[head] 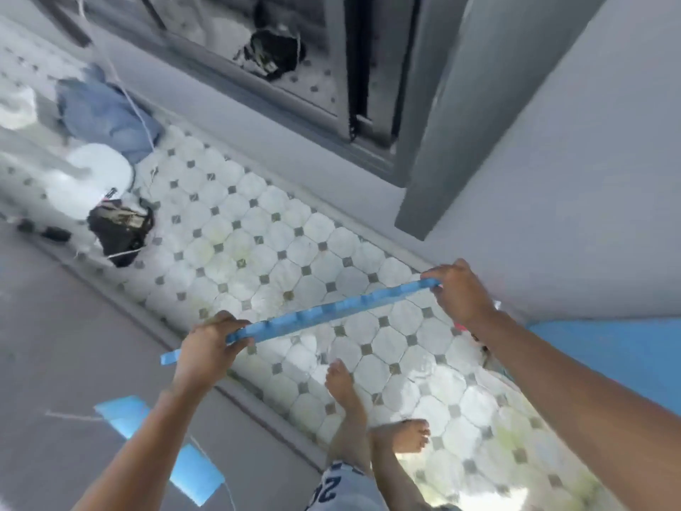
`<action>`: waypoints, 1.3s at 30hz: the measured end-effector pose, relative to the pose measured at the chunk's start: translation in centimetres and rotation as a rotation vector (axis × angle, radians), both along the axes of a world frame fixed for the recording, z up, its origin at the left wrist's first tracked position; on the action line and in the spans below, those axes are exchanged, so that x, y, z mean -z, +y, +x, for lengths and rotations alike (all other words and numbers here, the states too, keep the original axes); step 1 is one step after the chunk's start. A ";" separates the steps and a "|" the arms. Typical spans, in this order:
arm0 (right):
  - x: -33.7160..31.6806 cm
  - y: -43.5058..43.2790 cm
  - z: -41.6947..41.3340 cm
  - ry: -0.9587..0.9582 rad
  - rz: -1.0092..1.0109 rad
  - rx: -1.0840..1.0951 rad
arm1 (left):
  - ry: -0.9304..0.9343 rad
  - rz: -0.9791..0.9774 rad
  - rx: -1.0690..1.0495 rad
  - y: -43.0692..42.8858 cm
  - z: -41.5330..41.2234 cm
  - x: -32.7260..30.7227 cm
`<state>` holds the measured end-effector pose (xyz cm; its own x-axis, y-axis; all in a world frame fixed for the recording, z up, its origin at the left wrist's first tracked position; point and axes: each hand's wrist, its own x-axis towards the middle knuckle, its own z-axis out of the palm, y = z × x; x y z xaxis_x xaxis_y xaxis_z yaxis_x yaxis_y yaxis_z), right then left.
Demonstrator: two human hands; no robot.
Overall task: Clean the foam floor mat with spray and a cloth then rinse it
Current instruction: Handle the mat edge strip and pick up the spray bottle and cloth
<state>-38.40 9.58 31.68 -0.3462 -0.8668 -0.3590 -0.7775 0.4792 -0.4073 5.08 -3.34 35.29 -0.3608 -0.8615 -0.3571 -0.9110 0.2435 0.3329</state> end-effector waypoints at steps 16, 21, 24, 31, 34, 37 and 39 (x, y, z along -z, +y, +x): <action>13.8 -25.5 6.0 0.170 0.295 -0.362 | 0.098 0.208 -0.343 -3.2 7.0 17.6; 18.6 -32.0 8.8 0.218 0.131 -0.536 | 0.049 0.167 -0.372 -7.6 7.9 22.5; 20.8 -35.0 11.2 0.213 0.065 -0.570 | -0.039 0.144 -0.413 -10.2 9.1 24.8; 24.5 -37.5 15.9 0.129 0.057 -0.601 | -0.326 0.187 -0.471 -12.7 10.2 29.2; 25.4 -36.4 17.0 0.052 0.074 -0.583 | -0.369 0.208 -0.478 -13.5 9.6 29.5; 26.2 -32.9 16.8 -0.006 0.120 -0.585 | -0.381 0.171 -0.468 -13.7 8.6 29.5; 26.7 -29.5 16.2 -0.053 0.159 -0.533 | -0.371 0.199 -0.456 -13.5 7.5 29.4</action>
<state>-22.16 -19.89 4.99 0.1471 -0.8506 -0.5048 -0.9097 0.0841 -0.4068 12.63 -16.79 5.90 0.2068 -0.8036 -0.5580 -0.9724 -0.2318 -0.0266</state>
